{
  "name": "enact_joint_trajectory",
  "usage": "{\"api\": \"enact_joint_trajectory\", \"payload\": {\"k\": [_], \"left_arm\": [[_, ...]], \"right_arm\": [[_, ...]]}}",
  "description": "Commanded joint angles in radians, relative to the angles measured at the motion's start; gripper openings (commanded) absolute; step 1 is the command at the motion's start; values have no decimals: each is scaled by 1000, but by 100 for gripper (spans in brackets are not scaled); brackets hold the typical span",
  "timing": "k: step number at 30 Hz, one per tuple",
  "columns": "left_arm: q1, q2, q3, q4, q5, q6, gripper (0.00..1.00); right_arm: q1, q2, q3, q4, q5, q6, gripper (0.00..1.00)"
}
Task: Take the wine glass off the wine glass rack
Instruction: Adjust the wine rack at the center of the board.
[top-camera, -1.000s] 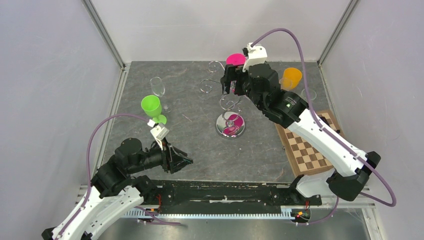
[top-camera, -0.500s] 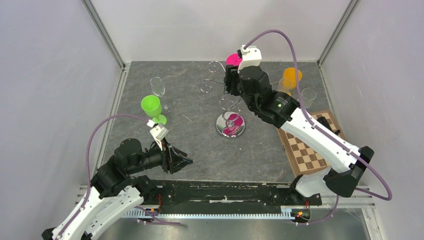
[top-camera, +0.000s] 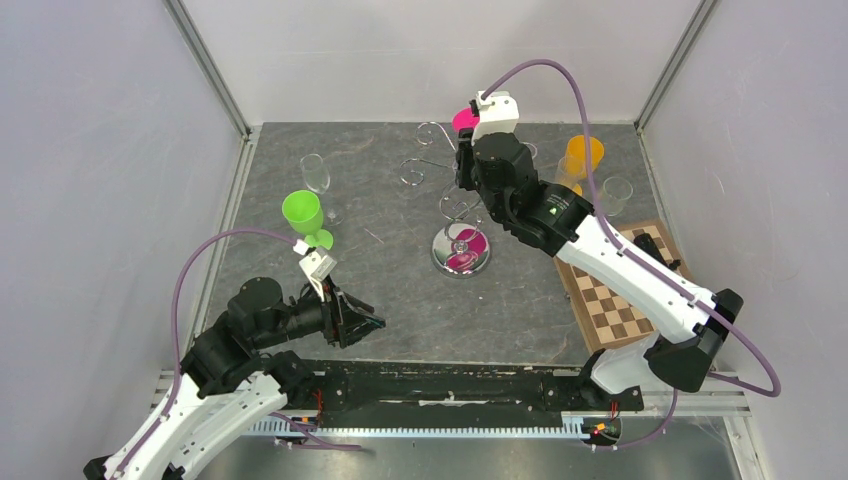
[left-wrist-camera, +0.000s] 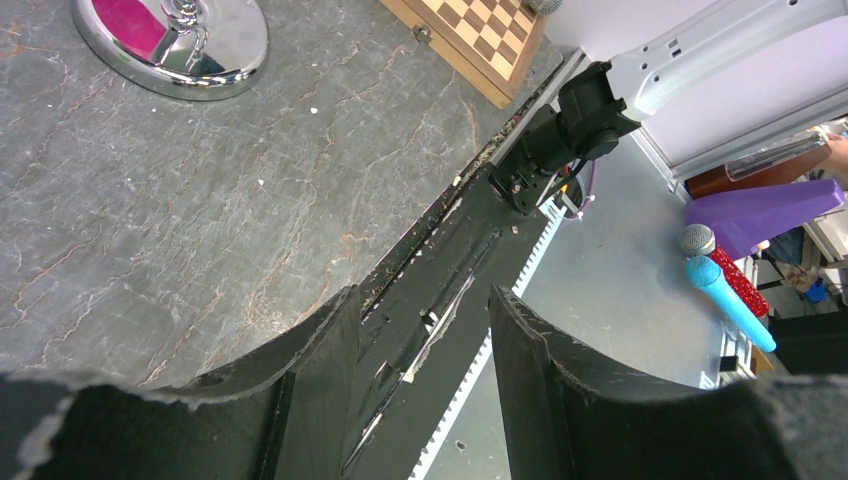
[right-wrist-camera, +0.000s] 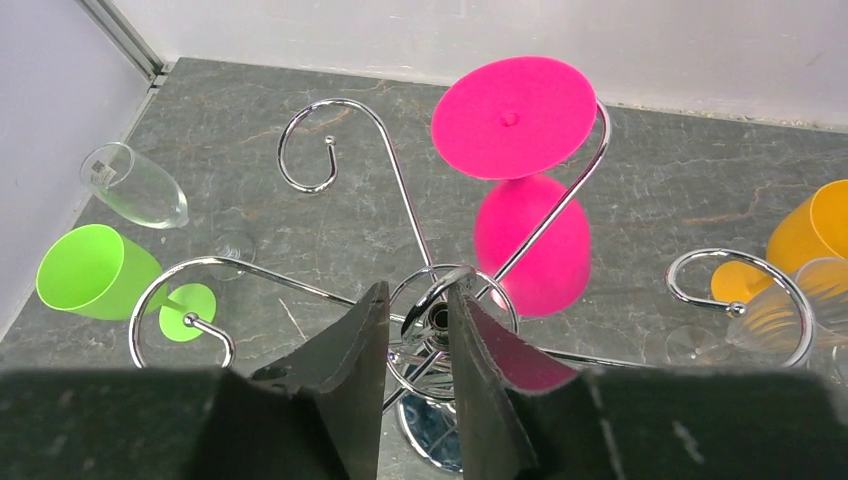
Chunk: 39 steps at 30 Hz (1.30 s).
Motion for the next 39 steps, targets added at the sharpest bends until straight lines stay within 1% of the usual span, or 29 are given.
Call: {"api": "enact_joint_trajectory", "payload": {"k": [1, 11, 18, 25, 35, 39], "left_arm": [[0, -11, 1, 45, 14, -18, 57], [0, 3, 0, 44, 12, -18, 57], [0, 8, 1, 44, 6, -17, 57], [0, 16, 1, 44, 3, -18, 57], [0, 23, 0, 41, -3, -19, 57], [-1, 21, 2, 40, -5, -19, 57]], "right_arm": [[7, -19, -5, 46, 28, -29, 29], [7, -69, -77, 100, 14, -84, 16], [7, -100, -126, 146, -13, -121, 0], [6, -148, -178, 203, -67, -177, 0], [-8, -200, -202, 262, -292, -262, 0], [-21, -208, -202, 267, -396, -328, 0]]}}
